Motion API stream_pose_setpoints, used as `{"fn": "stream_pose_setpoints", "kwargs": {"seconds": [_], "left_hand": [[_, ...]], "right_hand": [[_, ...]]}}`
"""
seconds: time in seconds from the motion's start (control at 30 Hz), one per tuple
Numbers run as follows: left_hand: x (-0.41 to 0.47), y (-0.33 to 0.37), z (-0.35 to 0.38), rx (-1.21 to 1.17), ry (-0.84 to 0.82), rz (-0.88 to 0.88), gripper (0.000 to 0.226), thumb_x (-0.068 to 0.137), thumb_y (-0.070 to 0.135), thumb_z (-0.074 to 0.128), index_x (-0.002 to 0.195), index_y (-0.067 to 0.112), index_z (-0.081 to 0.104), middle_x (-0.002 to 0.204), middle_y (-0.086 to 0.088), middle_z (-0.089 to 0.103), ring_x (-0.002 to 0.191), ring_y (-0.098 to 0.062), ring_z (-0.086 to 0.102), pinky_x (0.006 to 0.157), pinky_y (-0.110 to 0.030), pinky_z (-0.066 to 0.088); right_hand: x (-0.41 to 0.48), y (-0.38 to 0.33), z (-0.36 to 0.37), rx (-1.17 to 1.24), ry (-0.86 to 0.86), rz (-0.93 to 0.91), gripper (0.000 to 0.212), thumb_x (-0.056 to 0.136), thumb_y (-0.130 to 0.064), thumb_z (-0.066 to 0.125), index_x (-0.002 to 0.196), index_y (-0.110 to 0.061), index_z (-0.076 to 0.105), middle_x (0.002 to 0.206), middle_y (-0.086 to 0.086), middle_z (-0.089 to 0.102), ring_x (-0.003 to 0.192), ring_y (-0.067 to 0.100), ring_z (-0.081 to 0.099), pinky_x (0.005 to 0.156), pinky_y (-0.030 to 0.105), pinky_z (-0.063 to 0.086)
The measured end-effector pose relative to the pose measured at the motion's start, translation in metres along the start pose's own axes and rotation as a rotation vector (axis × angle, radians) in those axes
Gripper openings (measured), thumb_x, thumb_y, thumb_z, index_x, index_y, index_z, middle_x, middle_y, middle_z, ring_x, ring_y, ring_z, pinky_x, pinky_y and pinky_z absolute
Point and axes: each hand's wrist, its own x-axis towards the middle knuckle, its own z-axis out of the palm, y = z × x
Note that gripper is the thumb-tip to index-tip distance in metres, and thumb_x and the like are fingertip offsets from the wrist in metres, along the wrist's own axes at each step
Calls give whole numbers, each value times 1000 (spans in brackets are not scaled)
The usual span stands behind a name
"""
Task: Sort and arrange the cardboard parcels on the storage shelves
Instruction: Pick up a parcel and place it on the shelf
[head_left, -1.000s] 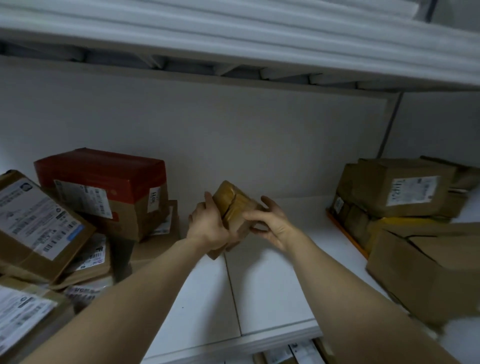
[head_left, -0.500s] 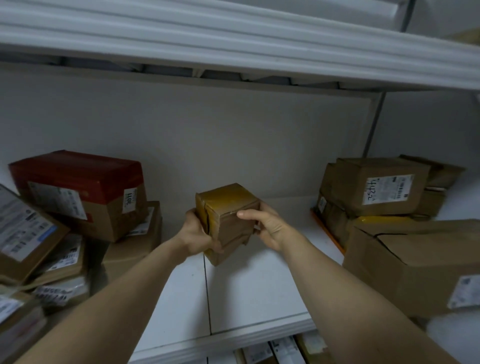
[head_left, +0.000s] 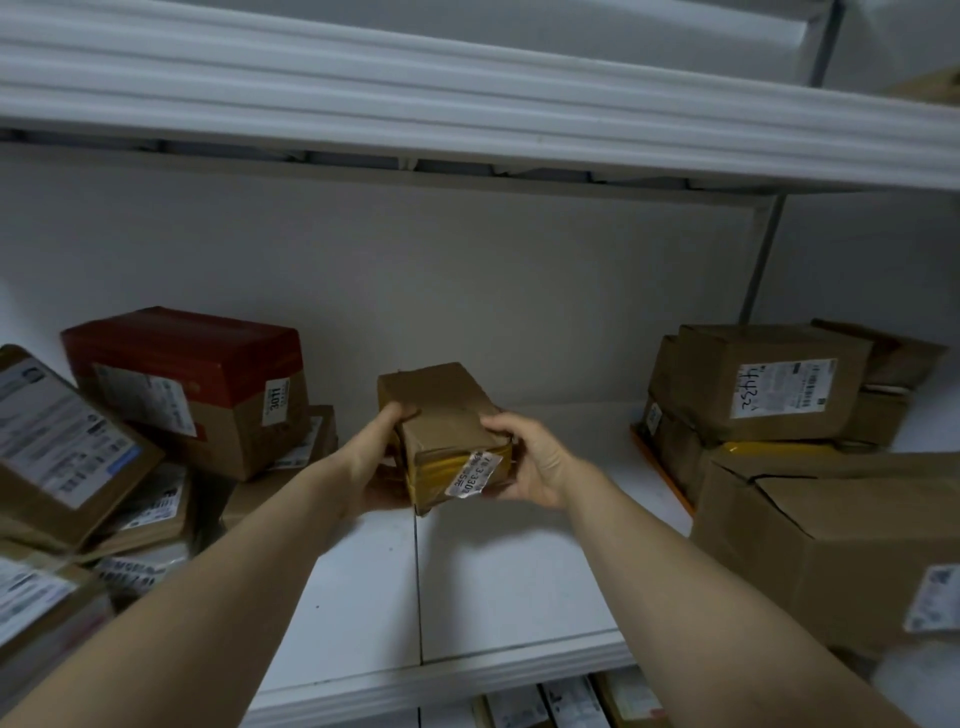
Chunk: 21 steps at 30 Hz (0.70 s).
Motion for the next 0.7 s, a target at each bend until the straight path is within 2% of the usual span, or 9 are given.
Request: {"fn": "stream_pose_setpoints", "kwargs": {"seconds": [0.07,0.13,0.23,0.3,0.47,0.53,0.6,0.7], "left_hand": [[-1,1,1,-52,4,-33,63,83,56,56,111,0,55,108,-24,62,90,-36,64,72,-40,54],[-2,2,2,-61,9,-61,68,83,61,52,109,-1,57,104,-24,63,85,-34,64,69,-38,54],[-2,3,1,50,27,-68,80,78,72,49,112,0,59,108,-25,64,87,-35,65,67,-38,56],[-5,4,2,94,24,-61,80,77,73,49,115,2,59,111,-24,62,86,-34,64,64,-37,57],[-8,5,6,105,-11,-86,76,82,71,44,114,3,57,97,-21,61,78,-32,62,66,-37,56],[-7,6,5,96,15,-59,78,82,74,40,115,5,54,103,-21,60,84,-33,63,65,-38,56],[-5,7,3,90,82,-17,77,81,75,41,120,9,47,116,-21,55,100,-37,59,70,-42,55],[-1,5,-3,183,194,51,62,88,59,48,133,19,37,133,-18,42,117,-38,47,83,-46,49]], "right_hand": [[-1,-2,4,39,-11,11,41,81,-37,69,113,-12,61,104,14,68,98,30,64,95,46,50],[-2,-4,8,74,4,21,36,88,-38,63,112,-12,61,98,12,69,90,26,65,87,41,53],[-2,-7,10,54,42,45,31,91,-39,59,106,-12,61,93,12,68,85,26,65,76,39,55],[-3,-8,11,2,75,60,29,92,-39,57,103,-12,59,90,13,67,82,27,64,69,39,56],[-3,-5,9,-126,126,79,32,95,-41,52,102,-11,58,85,13,65,73,26,65,50,31,56],[-2,-4,6,-68,170,72,32,95,-43,49,103,-13,58,82,12,63,67,25,63,42,26,51],[-1,-3,1,10,214,89,35,95,-45,44,98,-13,59,79,12,64,60,25,62,36,19,43],[-5,-1,-5,81,238,145,48,96,-50,35,85,-12,64,79,15,66,44,23,60,32,13,33]]}}
